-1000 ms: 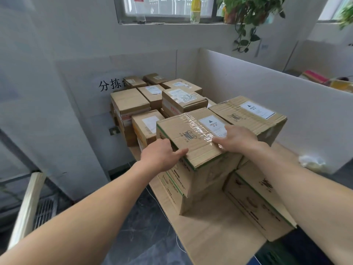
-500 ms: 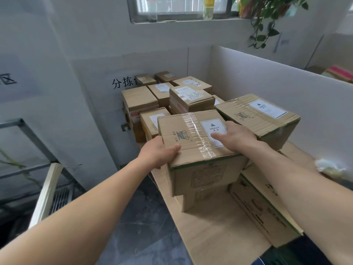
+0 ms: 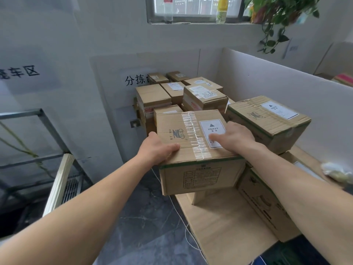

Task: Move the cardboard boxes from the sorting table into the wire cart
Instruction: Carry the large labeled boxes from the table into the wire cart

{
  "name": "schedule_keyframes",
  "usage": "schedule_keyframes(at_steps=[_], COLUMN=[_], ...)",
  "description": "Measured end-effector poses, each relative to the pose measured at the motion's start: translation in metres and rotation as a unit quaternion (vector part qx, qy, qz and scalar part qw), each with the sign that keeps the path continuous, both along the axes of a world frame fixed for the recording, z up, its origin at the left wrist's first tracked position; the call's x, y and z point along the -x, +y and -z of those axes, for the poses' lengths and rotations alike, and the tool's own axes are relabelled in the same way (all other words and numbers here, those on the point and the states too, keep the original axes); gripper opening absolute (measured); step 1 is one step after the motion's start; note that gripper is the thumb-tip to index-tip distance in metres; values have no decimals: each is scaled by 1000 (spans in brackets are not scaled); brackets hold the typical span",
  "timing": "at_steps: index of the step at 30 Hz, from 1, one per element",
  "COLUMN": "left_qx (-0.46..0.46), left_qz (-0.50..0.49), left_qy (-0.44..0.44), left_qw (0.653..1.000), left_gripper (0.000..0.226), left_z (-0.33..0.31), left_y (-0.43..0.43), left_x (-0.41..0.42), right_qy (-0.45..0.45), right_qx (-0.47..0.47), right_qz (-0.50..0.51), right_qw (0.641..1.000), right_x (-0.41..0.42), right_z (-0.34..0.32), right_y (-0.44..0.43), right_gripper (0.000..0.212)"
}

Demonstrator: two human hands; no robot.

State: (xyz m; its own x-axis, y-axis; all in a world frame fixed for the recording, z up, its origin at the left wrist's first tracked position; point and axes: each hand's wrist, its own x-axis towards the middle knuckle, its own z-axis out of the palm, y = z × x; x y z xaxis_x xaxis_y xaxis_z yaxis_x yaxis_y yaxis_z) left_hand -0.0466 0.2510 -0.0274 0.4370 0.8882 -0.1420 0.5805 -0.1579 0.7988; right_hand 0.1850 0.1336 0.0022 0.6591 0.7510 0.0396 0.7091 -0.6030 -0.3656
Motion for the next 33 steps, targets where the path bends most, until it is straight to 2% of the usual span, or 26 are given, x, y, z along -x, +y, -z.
schedule_keyframes(at_steps=[2,8,12,18,24,33], left_qx=[-1,6,-3,-6,-11,10], left_qz=[-5,-41,-86,-155,-223,-330], left_qy=[-8,-11,0,-9,-9,20], left_qw=[1000,999,996,988,975,944], left_gripper=[68,69,68,61,66,74], left_z=[-1,0,-3,-5,-5,20], left_y=[2,7,14,20,33,80], left_x=[22,104,168,264,346,420], right_qy=[1,20,11,46,86,138], right_qx=[-12,-14,15,16,-12,10], right_qz=[-4,-12,-47,-99,-160,-267], right_qw=[1000,1000,999,994,983,954], right_x=[17,87,146,236,311,384], right_z=[-1,-6,-12,-16,-2,31], right_y=[4,25,45,83,132,239], right_gripper=[37,44,48,45,40,44])
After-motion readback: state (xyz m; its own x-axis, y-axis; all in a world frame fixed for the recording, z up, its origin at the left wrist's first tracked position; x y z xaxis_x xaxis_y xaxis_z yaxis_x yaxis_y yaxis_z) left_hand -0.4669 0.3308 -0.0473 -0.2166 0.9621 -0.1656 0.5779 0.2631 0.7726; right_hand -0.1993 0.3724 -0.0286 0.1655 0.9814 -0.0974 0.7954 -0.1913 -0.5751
